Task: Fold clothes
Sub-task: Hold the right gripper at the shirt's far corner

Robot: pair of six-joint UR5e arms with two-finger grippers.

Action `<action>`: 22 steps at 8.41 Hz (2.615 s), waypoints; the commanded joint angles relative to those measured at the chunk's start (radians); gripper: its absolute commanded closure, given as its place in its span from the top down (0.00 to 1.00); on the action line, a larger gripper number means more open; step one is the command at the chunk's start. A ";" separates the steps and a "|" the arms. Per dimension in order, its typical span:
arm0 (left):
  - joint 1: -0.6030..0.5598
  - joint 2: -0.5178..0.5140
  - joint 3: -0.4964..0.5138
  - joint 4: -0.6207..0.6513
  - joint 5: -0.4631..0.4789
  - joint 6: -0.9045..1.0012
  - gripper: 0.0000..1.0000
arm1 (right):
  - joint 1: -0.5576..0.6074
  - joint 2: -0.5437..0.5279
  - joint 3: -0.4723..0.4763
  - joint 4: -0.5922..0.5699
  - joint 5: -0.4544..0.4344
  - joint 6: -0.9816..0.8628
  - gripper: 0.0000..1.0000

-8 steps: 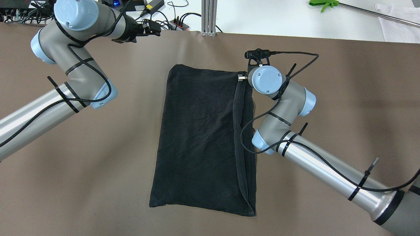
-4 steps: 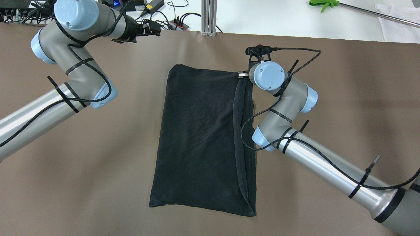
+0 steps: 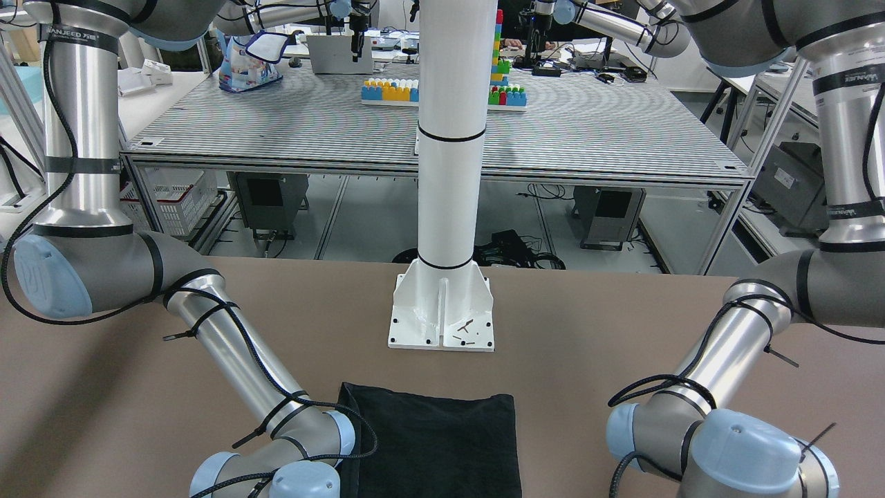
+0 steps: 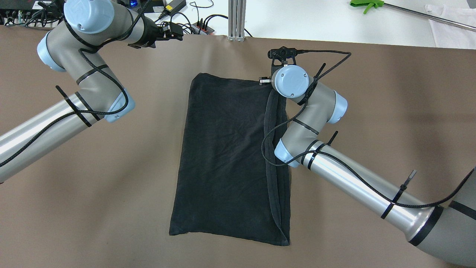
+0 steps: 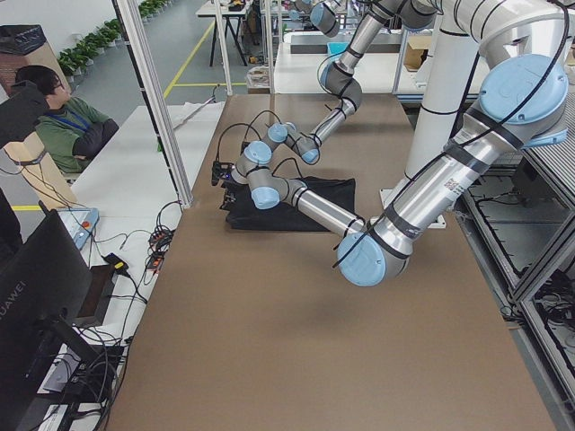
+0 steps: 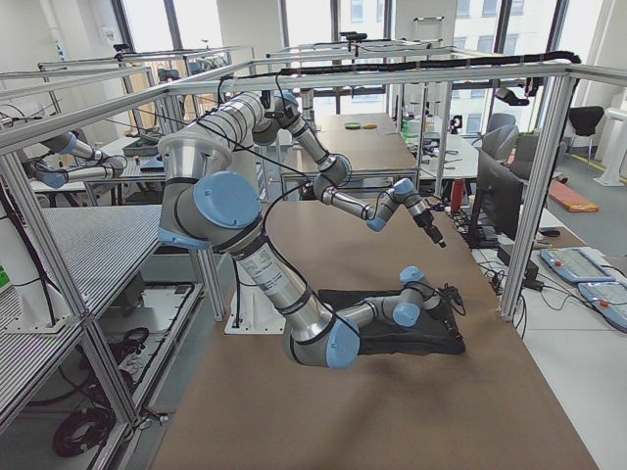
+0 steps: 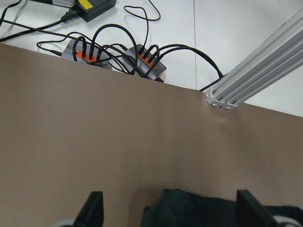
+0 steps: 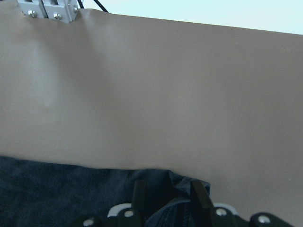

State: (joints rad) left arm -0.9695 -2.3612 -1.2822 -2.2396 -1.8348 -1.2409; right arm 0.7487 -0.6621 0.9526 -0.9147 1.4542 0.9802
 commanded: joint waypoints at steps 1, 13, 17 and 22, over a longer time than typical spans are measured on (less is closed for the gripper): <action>0.000 -0.001 0.010 0.000 0.000 0.001 1.00 | -0.022 0.004 -0.014 0.000 -0.017 0.000 0.76; 0.002 -0.033 0.037 0.000 0.002 0.000 1.00 | -0.019 -0.074 0.083 0.000 0.000 0.006 0.00; 0.003 -0.033 0.037 0.000 0.002 0.000 1.00 | -0.023 -0.022 0.025 0.000 -0.021 0.037 0.91; 0.003 -0.035 0.037 0.000 0.003 0.000 1.00 | -0.029 -0.021 -0.008 0.000 -0.026 0.037 0.52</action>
State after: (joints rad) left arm -0.9664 -2.3956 -1.2456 -2.2396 -1.8320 -1.2410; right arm 0.7210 -0.6833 0.9564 -0.9143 1.4286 1.0169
